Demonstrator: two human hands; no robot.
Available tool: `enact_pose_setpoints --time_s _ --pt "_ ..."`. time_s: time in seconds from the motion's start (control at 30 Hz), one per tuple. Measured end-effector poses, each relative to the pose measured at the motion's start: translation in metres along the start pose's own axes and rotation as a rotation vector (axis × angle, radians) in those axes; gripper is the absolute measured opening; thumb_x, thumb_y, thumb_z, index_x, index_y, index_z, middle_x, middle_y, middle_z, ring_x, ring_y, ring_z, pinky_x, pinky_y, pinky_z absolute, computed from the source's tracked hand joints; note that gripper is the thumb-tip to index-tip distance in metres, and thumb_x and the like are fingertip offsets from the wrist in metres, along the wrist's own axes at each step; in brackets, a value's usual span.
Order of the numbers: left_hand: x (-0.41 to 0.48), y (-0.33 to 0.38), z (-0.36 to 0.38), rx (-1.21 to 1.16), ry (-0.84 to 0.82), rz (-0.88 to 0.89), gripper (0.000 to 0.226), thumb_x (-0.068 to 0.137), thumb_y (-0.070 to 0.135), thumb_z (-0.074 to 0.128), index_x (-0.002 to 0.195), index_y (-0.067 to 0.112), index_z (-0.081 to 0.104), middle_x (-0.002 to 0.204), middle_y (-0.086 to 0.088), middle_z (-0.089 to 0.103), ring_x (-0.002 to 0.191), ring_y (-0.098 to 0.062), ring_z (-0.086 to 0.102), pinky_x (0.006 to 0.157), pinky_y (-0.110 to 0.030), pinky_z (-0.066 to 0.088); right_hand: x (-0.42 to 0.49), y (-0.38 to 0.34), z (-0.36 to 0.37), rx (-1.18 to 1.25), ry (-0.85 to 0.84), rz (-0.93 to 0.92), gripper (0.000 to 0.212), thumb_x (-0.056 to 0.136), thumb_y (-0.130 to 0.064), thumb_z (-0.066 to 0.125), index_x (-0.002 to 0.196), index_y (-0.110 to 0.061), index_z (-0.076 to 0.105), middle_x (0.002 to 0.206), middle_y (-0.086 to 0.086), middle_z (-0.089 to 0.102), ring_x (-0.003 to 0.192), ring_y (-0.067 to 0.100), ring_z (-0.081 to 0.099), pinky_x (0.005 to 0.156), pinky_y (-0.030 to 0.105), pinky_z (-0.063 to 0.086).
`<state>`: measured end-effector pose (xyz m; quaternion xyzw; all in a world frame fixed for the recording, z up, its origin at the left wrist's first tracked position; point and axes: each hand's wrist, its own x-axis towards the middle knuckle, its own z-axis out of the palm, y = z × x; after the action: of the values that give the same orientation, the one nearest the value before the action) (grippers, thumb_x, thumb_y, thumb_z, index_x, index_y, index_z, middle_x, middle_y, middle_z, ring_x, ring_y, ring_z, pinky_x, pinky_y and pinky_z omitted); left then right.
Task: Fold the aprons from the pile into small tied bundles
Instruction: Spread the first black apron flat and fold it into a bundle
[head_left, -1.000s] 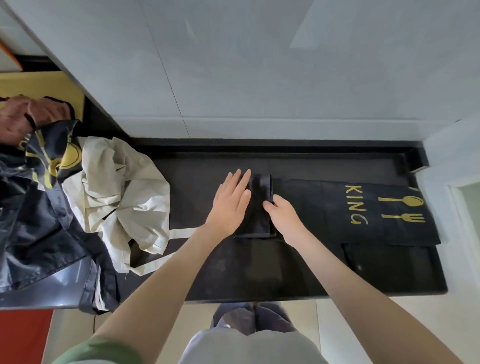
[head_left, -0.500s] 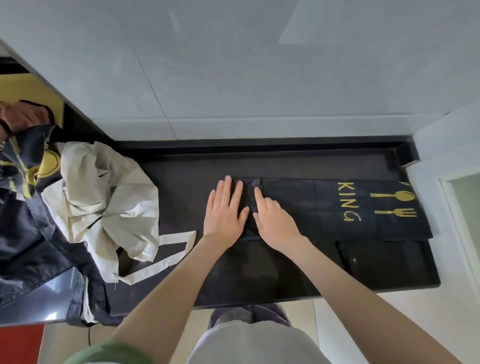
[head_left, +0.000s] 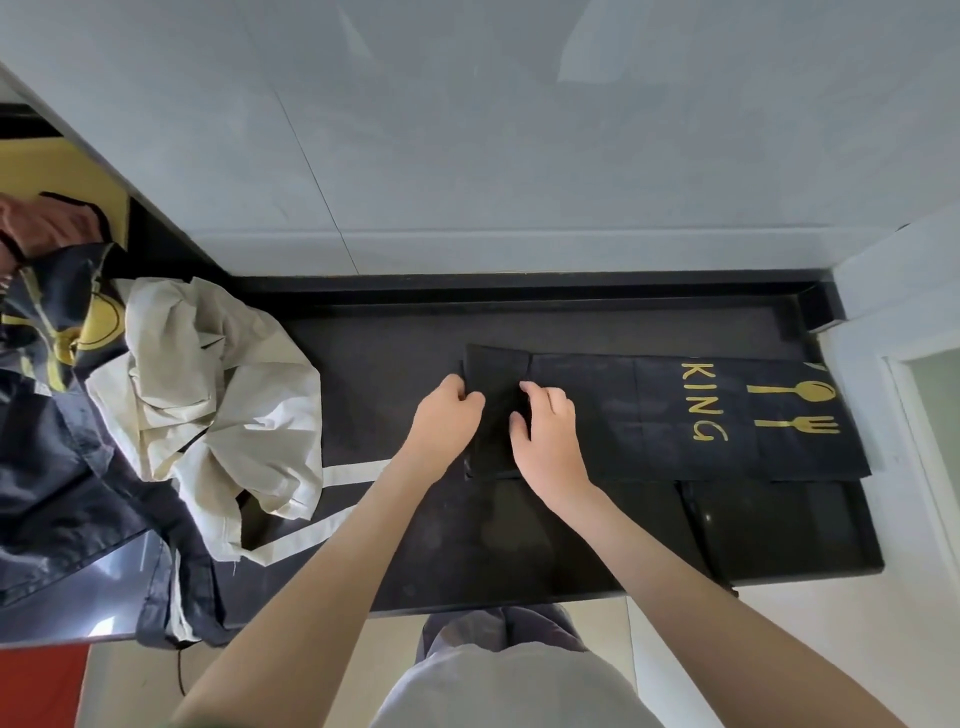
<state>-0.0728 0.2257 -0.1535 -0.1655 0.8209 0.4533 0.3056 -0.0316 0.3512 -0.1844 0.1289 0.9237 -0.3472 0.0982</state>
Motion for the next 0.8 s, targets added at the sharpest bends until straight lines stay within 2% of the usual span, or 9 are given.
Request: enact_pose_setpoints --time_s 0.1,0.17,0.27,0.37,0.43,0.5,0.57,0.63,0.8 --pt "-0.010 0.014 -0.001 -0.041 -0.069 0.107 0.016 0.101 0.026 0.040 0.089 0.015 0.041 0.078 0.001 0.050 0.067 -0.010 0.046 0.059 -0.023 0.037 0.000 -0.014 -0.005 0.528 -0.164 0.246 0.041 0.102 -0.039 0.040 0.139 -0.022 0.044 0.135 -0.006 0.042 0.127 0.013 0.041 0.102 0.021 0.032" --pt "-0.017 0.020 0.002 -0.077 -0.092 0.180 0.024 0.103 0.031 0.034 0.091 0.015 0.047 0.084 0.002 0.054 0.072 -0.008 0.050 0.064 -0.022 0.039 -0.002 -0.020 -0.008 0.956 -0.289 0.409 0.049 0.096 -0.055 0.038 0.135 -0.027 0.047 0.132 -0.007 0.049 0.125 0.014 0.047 0.108 0.031 0.037" --pt "-0.020 0.021 0.010 0.071 -0.047 0.331 0.029 0.104 0.026 0.030 0.104 0.012 0.056 0.104 -0.001 0.059 0.089 -0.012 0.057 0.079 -0.020 0.044 0.001 -0.017 -0.016 1.189 -0.310 0.535 0.047 0.095 -0.049 0.044 0.135 -0.025 0.048 0.130 -0.003 0.055 0.123 0.017 0.051 0.111 0.041 0.037" --pt "-0.013 0.010 0.023 0.285 -0.059 0.446 0.036 0.103 0.013 0.036 0.138 0.008 0.040 0.146 -0.009 0.039 0.126 -0.020 0.047 0.102 -0.018 0.035 0.005 -0.011 -0.023 1.032 -0.265 0.482 0.028 0.097 -0.031 0.053 0.124 -0.026 0.057 0.122 0.001 0.063 0.113 0.018 0.059 0.100 0.039 0.048" --pt "-0.008 0.004 0.032 0.327 -0.065 0.441 0.049 0.102 0.009 0.037 0.149 0.011 0.023 0.160 -0.007 0.012 0.143 -0.023 0.026 0.117 -0.030 0.024 0.008 -0.005 -0.024 0.883 -0.187 0.452 0.023 0.098 -0.026 0.053 0.120 -0.024 0.059 0.112 -0.002 0.066 0.107 0.018 0.061 0.087 0.032 0.052" --pt "-0.003 -0.001 0.039 0.374 -0.027 0.398 0.056 0.103 0.015 0.034 0.153 0.016 0.010 0.161 -0.004 -0.002 0.147 -0.023 0.012 0.119 -0.035 0.013 0.012 0.005 -0.023 0.662 -0.111 0.414 0.026 0.097 -0.029 0.053 0.122 -0.020 0.057 0.111 -0.005 0.064 0.111 0.020 0.059 0.085 0.029 0.051" --pt "0.001 -0.009 0.045 0.593 0.029 0.404 0.057 0.105 0.024 0.028 0.154 0.021 -0.001 0.161 -0.004 -0.009 0.149 -0.024 -0.002 0.117 -0.041 -0.003 0.016 0.015 -0.023 0.350 -0.075 0.368 0.043 0.096 -0.035 0.054 0.132 -0.012 0.050 0.128 0.002 0.058 0.122 0.024 0.053 0.099 0.037 0.048" --pt "0.005 -0.017 0.048 0.808 0.095 0.449 0.057 0.105 0.035 0.023 0.153 0.025 -0.006 0.161 -0.004 -0.012 0.148 -0.025 -0.009 0.111 -0.045 -0.013 0.018 0.022 -0.022 0.165 -0.060 0.356 0.051 0.096 -0.039 0.052 0.137 -0.009 0.045 0.135 0.008 0.055 0.122 0.025 0.053 0.102 0.040 0.047" --pt "0.015 -0.023 0.049 1.019 0.086 0.591 0.058 0.102 0.046 0.014 0.152 0.028 -0.010 0.160 -0.005 -0.015 0.147 -0.026 -0.014 0.113 -0.051 -0.012 0.011 0.026 -0.023 -0.137 0.002 0.234 0.047 0.099 -0.032 0.050 0.137 -0.010 0.034 0.115 0.009 0.065 0.097 0.023 0.066 0.073 0.025 0.048"
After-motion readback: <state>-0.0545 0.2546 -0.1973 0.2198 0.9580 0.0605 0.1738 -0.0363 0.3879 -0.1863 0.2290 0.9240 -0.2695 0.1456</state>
